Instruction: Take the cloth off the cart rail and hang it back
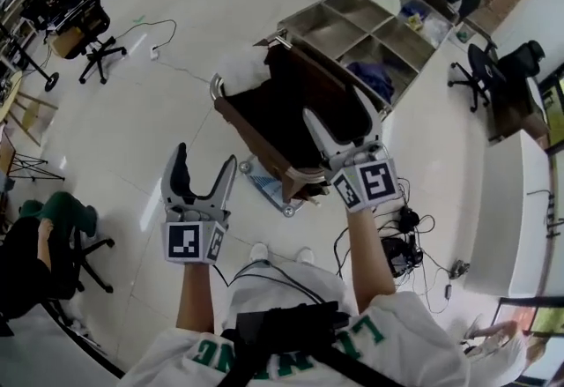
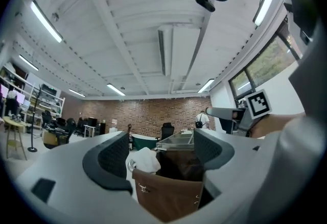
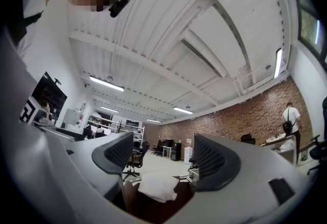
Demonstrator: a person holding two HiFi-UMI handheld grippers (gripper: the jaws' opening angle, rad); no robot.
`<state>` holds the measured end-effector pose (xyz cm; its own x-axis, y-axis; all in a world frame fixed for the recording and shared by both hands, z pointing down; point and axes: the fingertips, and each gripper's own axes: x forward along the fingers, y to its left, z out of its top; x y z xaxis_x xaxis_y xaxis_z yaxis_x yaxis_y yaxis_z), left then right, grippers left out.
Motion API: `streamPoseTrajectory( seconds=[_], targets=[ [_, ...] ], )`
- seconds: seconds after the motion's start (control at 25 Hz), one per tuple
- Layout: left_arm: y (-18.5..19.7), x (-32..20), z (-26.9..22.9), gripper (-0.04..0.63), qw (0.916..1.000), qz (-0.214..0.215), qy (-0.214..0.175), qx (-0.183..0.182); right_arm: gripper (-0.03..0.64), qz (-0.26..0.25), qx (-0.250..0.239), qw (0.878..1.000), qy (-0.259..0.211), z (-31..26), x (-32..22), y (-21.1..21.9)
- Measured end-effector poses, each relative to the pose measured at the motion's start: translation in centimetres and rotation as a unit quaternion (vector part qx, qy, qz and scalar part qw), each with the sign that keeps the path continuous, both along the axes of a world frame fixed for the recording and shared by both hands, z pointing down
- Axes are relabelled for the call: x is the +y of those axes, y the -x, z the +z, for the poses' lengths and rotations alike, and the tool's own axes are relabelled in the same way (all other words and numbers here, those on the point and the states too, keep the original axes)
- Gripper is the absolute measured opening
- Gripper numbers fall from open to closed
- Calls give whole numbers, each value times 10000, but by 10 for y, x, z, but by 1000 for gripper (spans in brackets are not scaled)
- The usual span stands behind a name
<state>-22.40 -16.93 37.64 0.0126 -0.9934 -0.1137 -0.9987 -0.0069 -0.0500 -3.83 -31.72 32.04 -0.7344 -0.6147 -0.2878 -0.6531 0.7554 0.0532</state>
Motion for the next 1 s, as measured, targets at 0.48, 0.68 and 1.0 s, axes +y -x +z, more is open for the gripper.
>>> streamPoseTrajectory(
  seconds=[0.48, 0.68, 1.0],
  targets=[
    [-104, -35, 14, 391, 9937, 1117, 23, -74, 396, 940, 57, 9941, 545, 41, 73, -130],
    [-128, -36, 10, 387, 9910, 1339, -3, -58, 376, 1118, 220, 9921, 518, 48, 84, -148],
    [-144, -36, 4, 387, 9889, 1479, 14, -140, 371, 1164, 312, 9910, 590, 50, 86, -158]
  ],
)
